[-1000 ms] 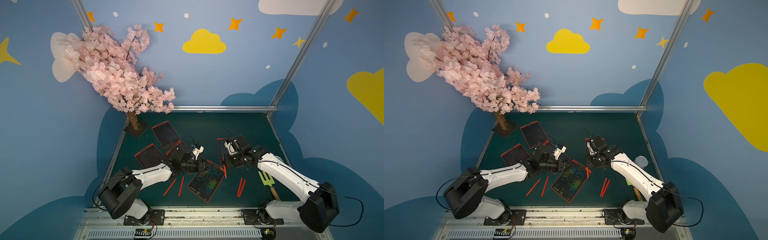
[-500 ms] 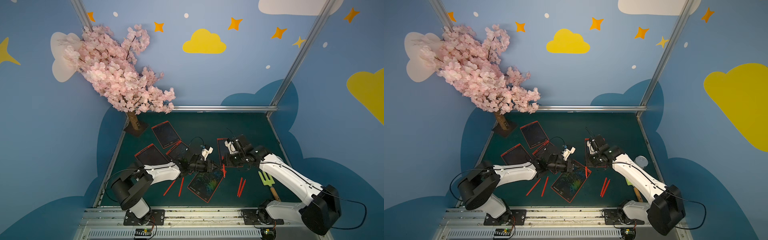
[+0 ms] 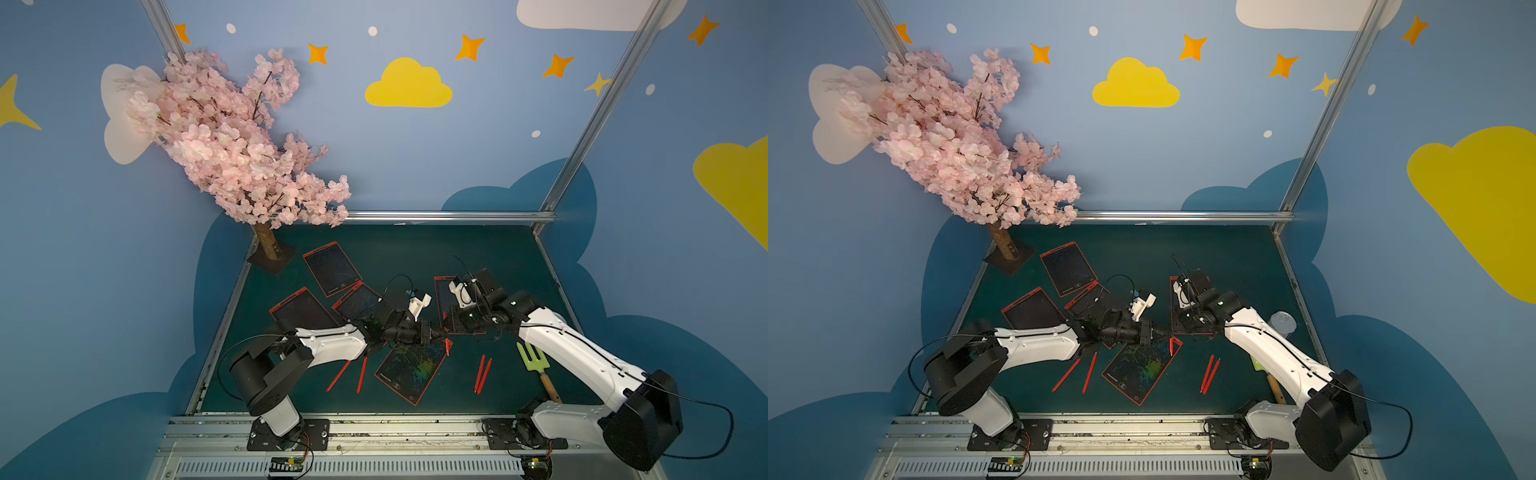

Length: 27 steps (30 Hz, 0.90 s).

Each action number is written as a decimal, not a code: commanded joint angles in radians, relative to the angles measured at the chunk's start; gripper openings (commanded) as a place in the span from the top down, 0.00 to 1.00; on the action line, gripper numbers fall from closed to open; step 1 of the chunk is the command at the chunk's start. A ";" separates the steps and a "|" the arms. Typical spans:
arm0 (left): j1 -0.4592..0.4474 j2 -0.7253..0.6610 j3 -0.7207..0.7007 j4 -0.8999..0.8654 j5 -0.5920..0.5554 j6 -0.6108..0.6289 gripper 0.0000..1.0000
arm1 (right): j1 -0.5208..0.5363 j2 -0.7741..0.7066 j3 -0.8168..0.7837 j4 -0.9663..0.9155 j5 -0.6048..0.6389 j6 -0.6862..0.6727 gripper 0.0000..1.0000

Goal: Place the stylus back onto the writing tablet
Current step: Pick up the stylus from the center of the board.

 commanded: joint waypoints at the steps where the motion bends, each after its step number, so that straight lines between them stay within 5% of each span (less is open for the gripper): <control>1: -0.003 0.014 0.018 0.023 -0.006 -0.002 0.68 | 0.004 -0.020 0.033 0.012 -0.015 0.006 0.89; 27: -0.005 0.034 0.025 0.047 0.006 -0.014 0.85 | 0.004 -0.023 0.019 0.040 -0.034 0.024 0.89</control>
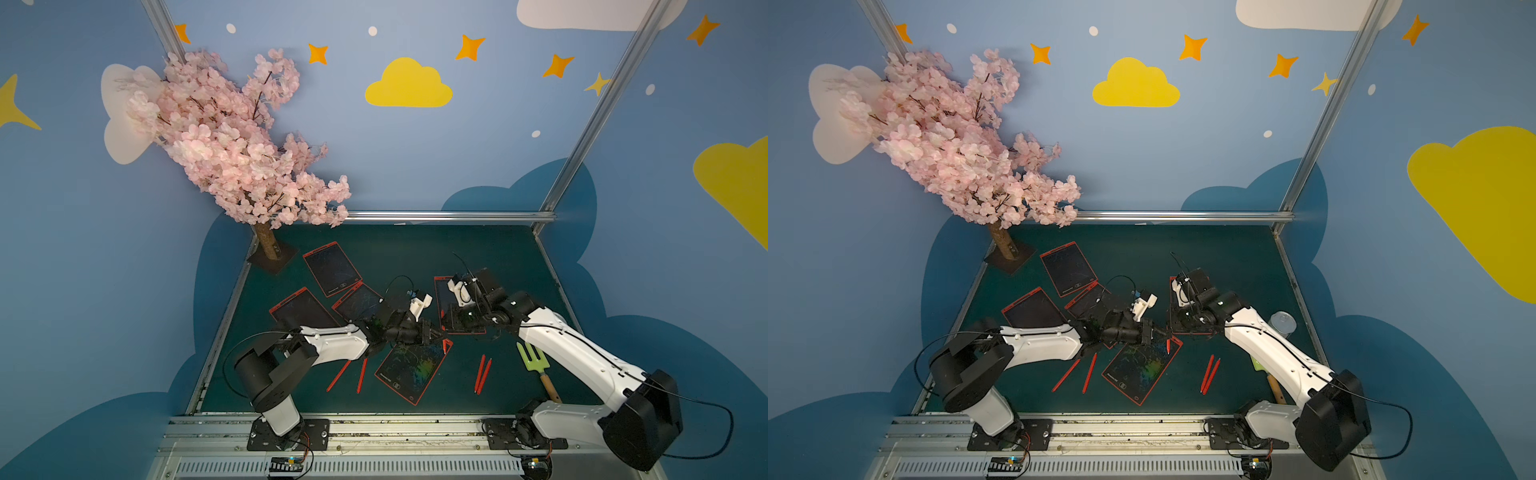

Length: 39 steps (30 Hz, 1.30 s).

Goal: Place the stylus back onto the writing tablet
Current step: Pick up the stylus from the center of the board.

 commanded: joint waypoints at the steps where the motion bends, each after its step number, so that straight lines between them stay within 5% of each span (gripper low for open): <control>1: -0.003 0.009 0.024 0.007 0.002 0.005 0.86 | 0.005 -0.023 0.016 0.011 -0.012 0.013 0.89; 10: -0.003 -0.015 0.031 -0.039 0.000 0.031 0.98 | 0.004 -0.046 -0.017 0.042 -0.017 0.037 0.84; 29: -0.002 -0.150 0.016 -0.236 -0.085 0.117 0.98 | 0.004 -0.362 -0.199 0.104 0.049 0.092 0.15; 35: -0.001 -0.181 0.002 -0.241 -0.093 0.137 0.98 | -0.003 -0.533 -0.310 0.184 0.123 0.108 0.12; 39: -0.001 -0.197 0.009 -0.260 -0.093 0.155 0.98 | -0.014 -0.507 -0.284 0.148 0.118 0.098 0.12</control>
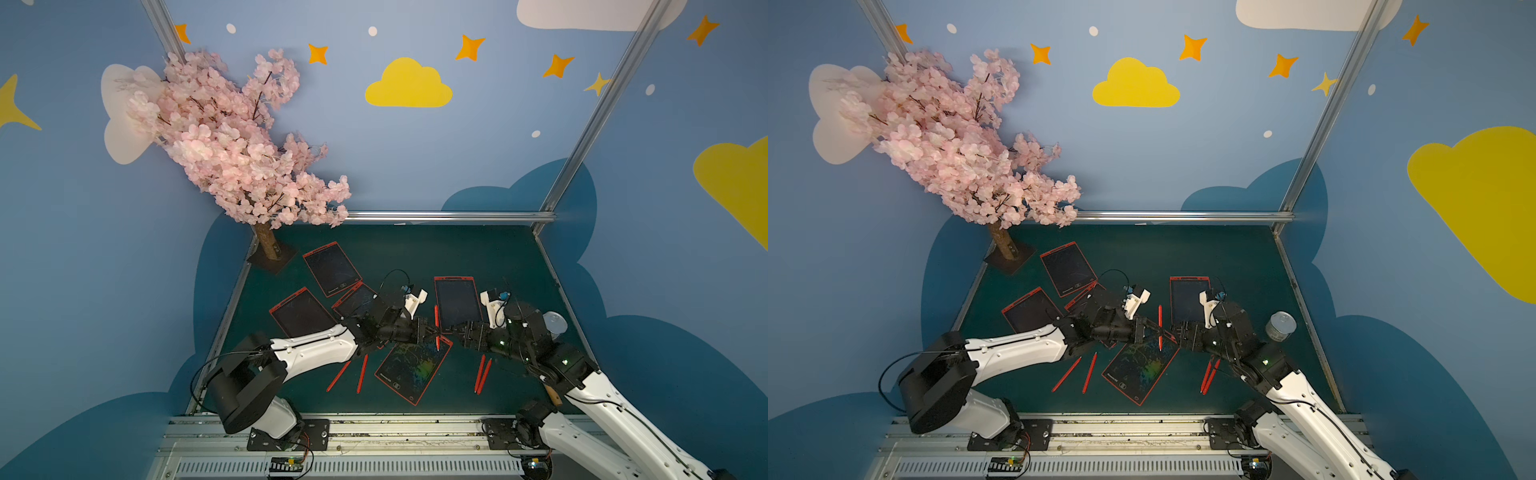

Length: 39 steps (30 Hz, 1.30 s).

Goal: Place the stylus back onto the writing tablet
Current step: Pick up the stylus from the center of the board.

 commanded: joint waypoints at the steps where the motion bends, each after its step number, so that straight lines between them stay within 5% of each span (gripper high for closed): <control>1: -0.001 -0.029 0.002 -0.042 -0.009 0.050 0.98 | -0.005 0.031 0.027 0.008 0.028 -0.004 0.12; 5: 0.016 -0.033 0.017 -0.093 -0.001 0.107 0.98 | -0.005 0.062 0.017 0.073 0.018 -0.012 0.15; 12: 0.067 -0.004 0.059 -0.124 0.061 0.193 0.98 | -0.005 0.133 0.032 0.133 -0.015 -0.061 0.34; 20: 0.096 0.061 0.114 -0.105 0.140 0.202 0.98 | -0.004 0.165 0.068 0.107 -0.032 -0.056 0.47; 39: 0.087 0.027 0.055 -0.061 0.098 0.163 0.98 | 0.029 0.298 0.153 0.144 -0.087 -0.020 0.68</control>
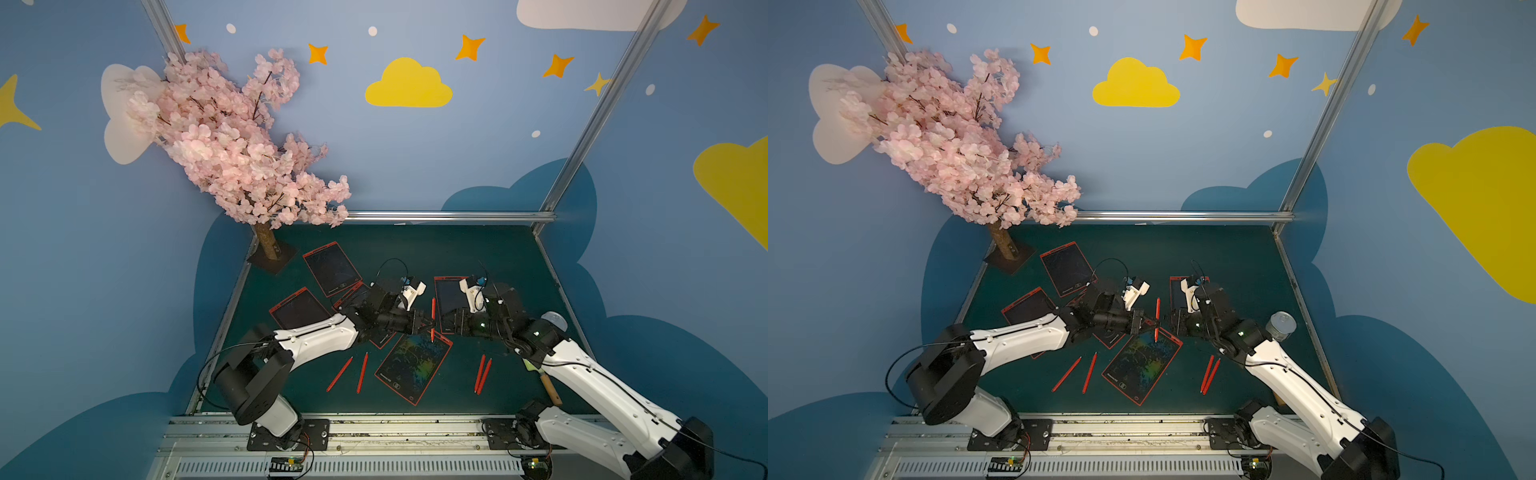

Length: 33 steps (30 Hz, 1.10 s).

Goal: Place the stylus back onto the writing tablet
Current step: Pick up the stylus from the center of the board.

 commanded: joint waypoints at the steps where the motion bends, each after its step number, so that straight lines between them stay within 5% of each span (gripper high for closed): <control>1: -0.004 -0.028 -0.015 0.007 -0.009 0.012 0.98 | 0.014 0.025 0.053 0.022 0.002 0.010 0.68; 33: -0.035 -0.051 -0.049 0.025 -0.048 0.023 0.98 | 0.067 0.156 0.116 0.031 0.041 0.020 0.77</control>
